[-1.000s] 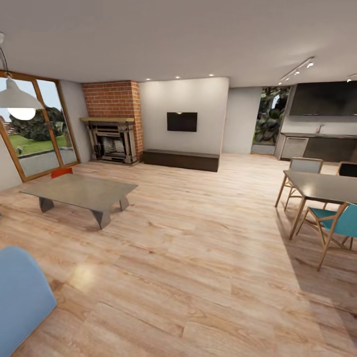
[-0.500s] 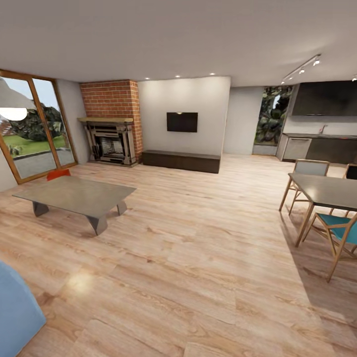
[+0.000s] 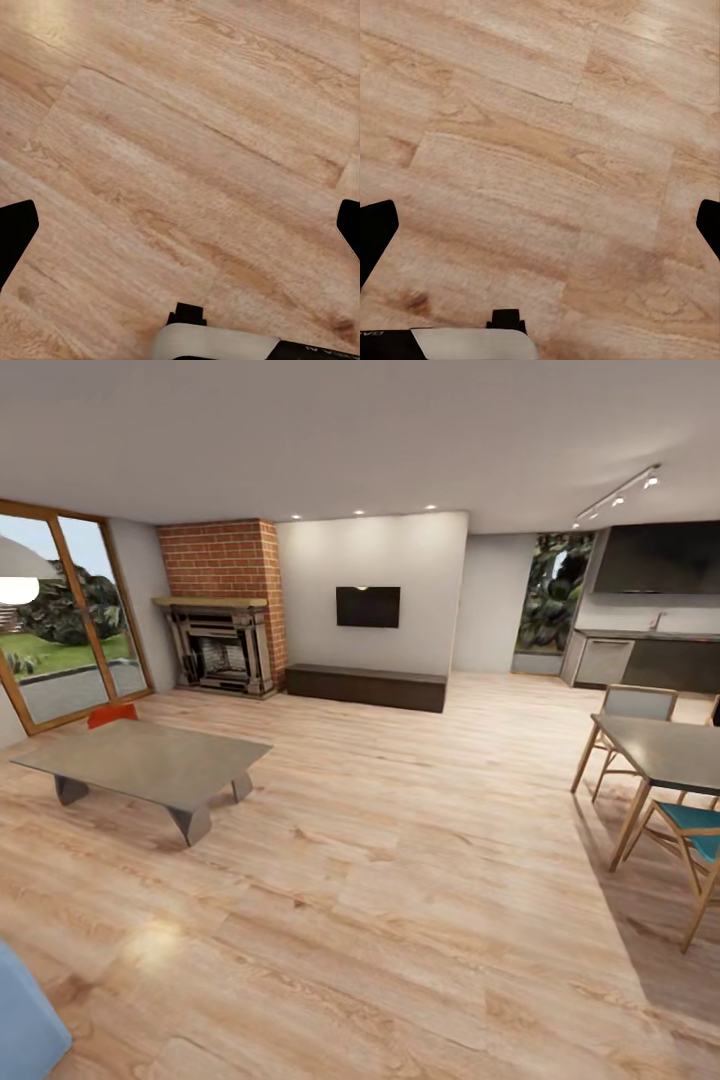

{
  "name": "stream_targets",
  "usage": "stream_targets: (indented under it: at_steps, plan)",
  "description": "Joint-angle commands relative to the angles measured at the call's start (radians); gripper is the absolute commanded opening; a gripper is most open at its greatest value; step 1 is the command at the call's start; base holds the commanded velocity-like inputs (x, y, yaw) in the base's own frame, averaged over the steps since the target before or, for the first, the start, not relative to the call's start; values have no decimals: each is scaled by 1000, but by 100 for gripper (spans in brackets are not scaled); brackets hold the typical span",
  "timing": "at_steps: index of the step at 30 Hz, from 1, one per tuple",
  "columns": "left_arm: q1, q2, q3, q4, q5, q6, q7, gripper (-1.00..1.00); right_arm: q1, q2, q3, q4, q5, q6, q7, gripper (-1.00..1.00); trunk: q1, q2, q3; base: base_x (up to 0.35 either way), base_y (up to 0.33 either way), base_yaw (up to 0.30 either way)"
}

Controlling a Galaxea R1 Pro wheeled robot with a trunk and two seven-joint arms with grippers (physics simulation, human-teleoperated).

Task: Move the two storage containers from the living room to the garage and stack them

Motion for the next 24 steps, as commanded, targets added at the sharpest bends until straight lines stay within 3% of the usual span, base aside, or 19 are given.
stream_targets:
  at_steps: [1,24]
  plan:
    - [-1,0,4,1,-1,-4,1,100,-1,0,2,1,4,-3,-6,100,1,-2,-2,315,2,0]
    - [-1,-4,4,1,-2,0,2,100,-1,0,2,1,4,-3,-6,100,1,-2,-2,317,0,0]
